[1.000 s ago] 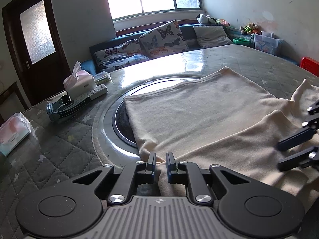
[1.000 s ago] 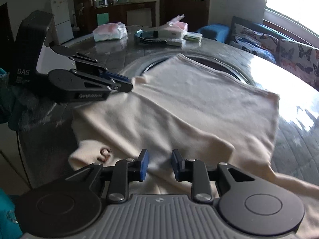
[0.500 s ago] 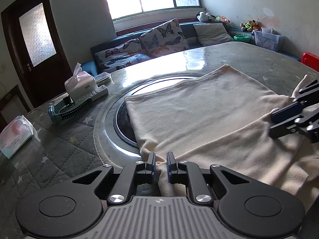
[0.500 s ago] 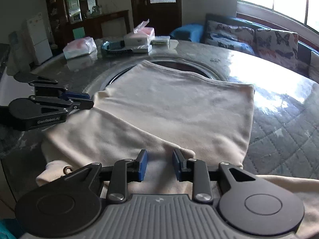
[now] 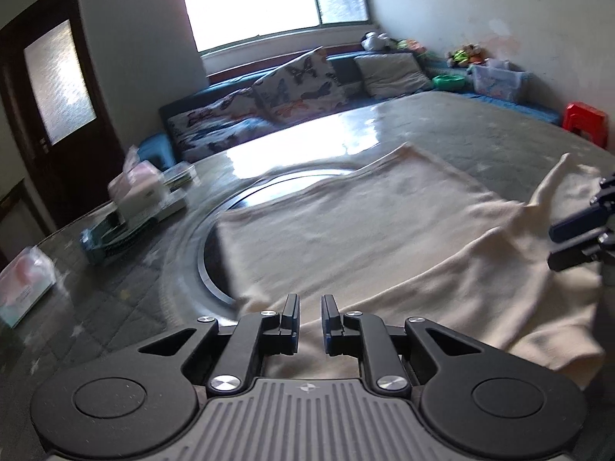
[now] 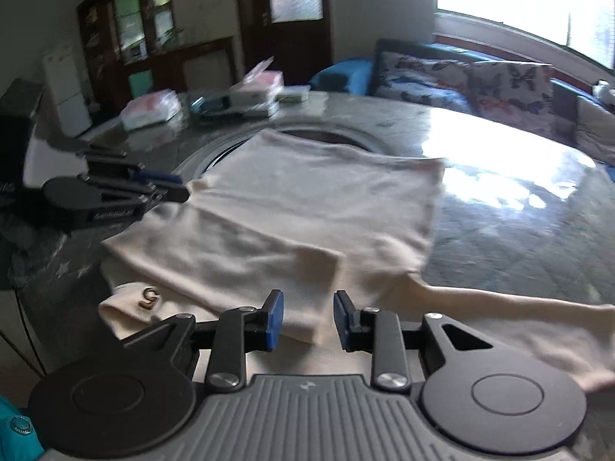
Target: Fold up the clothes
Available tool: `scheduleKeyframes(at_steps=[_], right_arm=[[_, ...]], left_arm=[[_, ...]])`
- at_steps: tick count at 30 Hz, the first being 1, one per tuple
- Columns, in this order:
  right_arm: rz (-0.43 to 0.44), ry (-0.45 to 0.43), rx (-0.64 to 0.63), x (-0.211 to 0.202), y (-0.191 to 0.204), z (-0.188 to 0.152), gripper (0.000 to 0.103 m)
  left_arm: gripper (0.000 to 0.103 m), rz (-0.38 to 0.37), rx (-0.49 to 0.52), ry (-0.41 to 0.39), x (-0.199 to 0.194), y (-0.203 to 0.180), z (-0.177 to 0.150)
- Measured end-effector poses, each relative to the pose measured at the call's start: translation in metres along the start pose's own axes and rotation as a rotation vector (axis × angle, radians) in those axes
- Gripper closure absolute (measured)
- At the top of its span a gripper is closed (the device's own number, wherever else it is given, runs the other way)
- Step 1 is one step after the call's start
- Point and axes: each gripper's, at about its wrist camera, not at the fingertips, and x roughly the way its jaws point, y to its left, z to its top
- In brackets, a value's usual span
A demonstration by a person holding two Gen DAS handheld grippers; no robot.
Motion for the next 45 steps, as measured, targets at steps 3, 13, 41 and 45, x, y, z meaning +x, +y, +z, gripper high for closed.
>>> scheduleKeyframes(at_steps=[3, 13, 41, 45], right_arm=[[-0.068, -0.011, 0.049, -0.011, -0.018, -0.006, 0.075], [-0.374, -0.02, 0.237, -0.031, -0.095, -0.031, 0.075], [-0.555, -0.048, 0.497, -0.018, -0.179, -0.06, 0.091], [-0.532, -0.086, 0.474, -0.026, -0.17, -0.053, 0.095]], left_arm=[[0.089, -0.054, 0.0, -0.008, 0.0, -0.016, 0.007], [0.088, -0.185, 0.071, -0.018, 0.007, -0.074, 0.015], [0.08, -0.248, 0.133, -0.025, -0.001, -0.106, 0.017], [0.08, -0.257, 0.144, -0.027, -0.004, -0.109, 0.015]])
